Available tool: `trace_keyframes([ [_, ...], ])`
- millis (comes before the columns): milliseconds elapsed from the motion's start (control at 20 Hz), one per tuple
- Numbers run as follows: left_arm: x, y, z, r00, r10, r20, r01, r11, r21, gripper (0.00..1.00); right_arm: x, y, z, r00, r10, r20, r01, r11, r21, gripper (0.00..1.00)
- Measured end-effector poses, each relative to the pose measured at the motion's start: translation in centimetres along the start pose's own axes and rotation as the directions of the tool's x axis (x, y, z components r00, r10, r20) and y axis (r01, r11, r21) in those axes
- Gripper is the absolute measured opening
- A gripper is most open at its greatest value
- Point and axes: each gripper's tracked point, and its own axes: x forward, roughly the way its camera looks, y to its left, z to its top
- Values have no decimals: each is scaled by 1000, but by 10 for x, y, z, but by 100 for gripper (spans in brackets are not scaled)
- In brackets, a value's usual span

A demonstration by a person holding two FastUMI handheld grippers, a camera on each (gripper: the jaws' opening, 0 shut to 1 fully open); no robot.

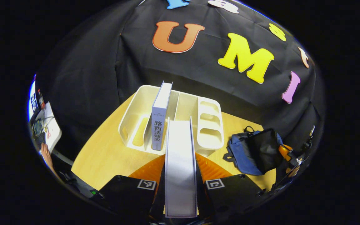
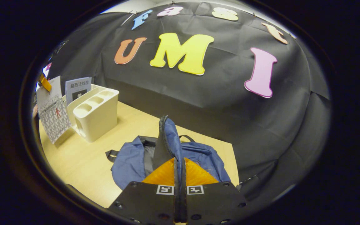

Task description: Open the schoolbag, grab two books from the bookshelf and put them into the schoolbag.

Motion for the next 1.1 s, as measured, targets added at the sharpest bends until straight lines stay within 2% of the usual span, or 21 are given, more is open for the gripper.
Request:
trace_keyframes([
  [250,-13,-44,-21,989,-147,21,148,983,-108,43,2,4,3,1000,5,-7,-5,1000,-9,0],
  [600,12,-132,-26,942,-331,59,336,934,-122,43,-2,-2,10,1000,8,1,-8,1000,20,0],
  [850,56,-180,-28,913,-401,77,408,898,-166,43,-5,-10,16,1000,15,13,-15,999,50,0],
  [950,74,-193,-27,909,-405,94,416,888,-197,43,-5,-17,20,1000,-8,18,7,999,49,0],
  [1100,110,-222,-22,916,-385,112,401,889,-221,43,-9,-20,27,999,-19,38,18,999,31,0],
])
